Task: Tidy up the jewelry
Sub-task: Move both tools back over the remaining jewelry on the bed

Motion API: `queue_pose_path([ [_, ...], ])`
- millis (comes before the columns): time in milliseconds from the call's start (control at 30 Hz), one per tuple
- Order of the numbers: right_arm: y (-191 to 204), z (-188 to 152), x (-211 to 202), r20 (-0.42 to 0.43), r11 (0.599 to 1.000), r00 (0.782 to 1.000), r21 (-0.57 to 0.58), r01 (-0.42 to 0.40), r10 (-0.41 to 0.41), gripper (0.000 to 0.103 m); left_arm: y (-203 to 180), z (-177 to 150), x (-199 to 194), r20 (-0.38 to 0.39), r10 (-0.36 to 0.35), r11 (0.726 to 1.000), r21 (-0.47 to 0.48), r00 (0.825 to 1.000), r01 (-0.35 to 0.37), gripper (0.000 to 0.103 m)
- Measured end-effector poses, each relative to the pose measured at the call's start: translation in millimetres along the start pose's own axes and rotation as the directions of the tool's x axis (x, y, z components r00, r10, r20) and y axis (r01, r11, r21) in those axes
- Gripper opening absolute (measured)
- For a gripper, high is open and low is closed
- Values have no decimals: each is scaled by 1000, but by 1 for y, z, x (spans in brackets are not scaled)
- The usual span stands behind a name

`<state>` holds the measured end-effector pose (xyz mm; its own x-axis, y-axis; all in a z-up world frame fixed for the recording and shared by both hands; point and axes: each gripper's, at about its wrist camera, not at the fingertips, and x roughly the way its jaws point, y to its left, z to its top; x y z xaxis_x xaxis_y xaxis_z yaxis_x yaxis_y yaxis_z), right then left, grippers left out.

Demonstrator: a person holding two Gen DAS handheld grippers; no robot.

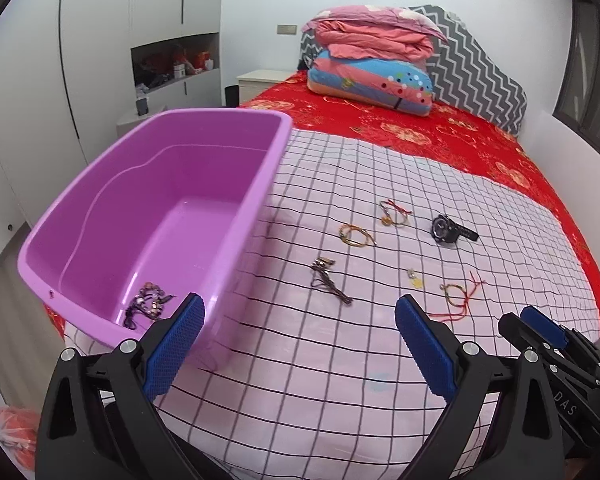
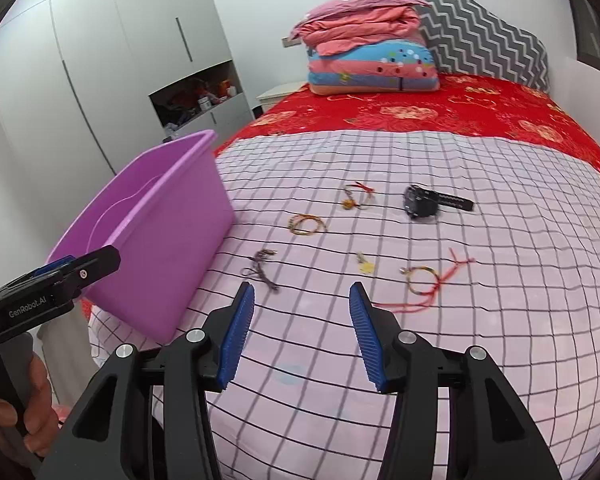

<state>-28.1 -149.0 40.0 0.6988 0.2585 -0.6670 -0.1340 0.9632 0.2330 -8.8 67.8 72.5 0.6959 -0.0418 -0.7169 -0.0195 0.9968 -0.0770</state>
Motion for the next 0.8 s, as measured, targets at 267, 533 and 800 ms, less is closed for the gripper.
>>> queue_pose_path([
  [267, -39, -15, -4, -4, 997, 999, 60, 54, -53, 48, -28, -12, 20, -40, -15, 1000, 26, 999, 16, 94],
  [533, -63, -19, 11, -25, 991, 995, 89, 95, -93, 48, -39, -16, 47, -77, -6, 1000, 23, 997, 8, 94],
  [800, -82, -22, 39, -65, 987, 991, 105, 119, -113, 48, -42, -18, 84, -125, 13, 1000, 7, 992, -13, 94],
])
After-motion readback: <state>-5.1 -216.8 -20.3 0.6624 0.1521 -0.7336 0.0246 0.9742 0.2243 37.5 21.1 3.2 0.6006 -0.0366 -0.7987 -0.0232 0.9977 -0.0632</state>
